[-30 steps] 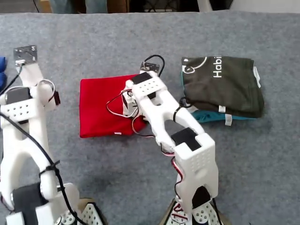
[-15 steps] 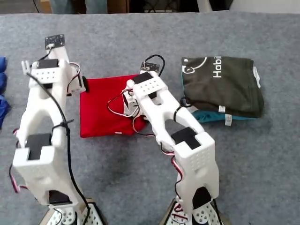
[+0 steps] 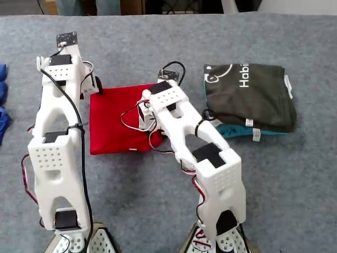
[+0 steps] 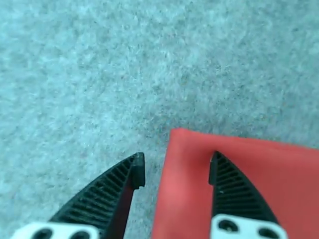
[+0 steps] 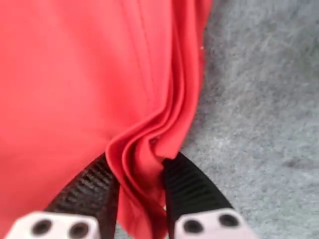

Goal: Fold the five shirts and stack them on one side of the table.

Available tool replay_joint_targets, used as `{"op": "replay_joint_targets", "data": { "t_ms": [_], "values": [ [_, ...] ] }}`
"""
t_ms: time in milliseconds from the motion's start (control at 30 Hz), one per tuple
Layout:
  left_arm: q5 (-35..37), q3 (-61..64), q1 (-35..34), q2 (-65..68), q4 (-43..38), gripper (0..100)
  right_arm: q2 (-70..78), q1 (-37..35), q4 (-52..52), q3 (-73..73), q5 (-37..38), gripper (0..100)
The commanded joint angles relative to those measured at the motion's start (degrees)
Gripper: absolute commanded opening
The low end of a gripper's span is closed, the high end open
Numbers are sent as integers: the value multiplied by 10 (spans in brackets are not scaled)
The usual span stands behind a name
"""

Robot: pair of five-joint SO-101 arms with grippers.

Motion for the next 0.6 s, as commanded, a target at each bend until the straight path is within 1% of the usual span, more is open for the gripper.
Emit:
{"op": "replay_joint_targets", "data": {
  "t_ms": [0,300,433,567],
  "values": [
    [5,-80,-4,24,18,231,30,20,-6,5,1,15],
    [2,-181,2,126,80,222,29,20,-6,5,4,15],
    [2,-201,8,163,84,151,29,20,-6,5,4,15],
    [4,-239,9,178,86,103,29,20,-6,5,5,15]
  ]
}}
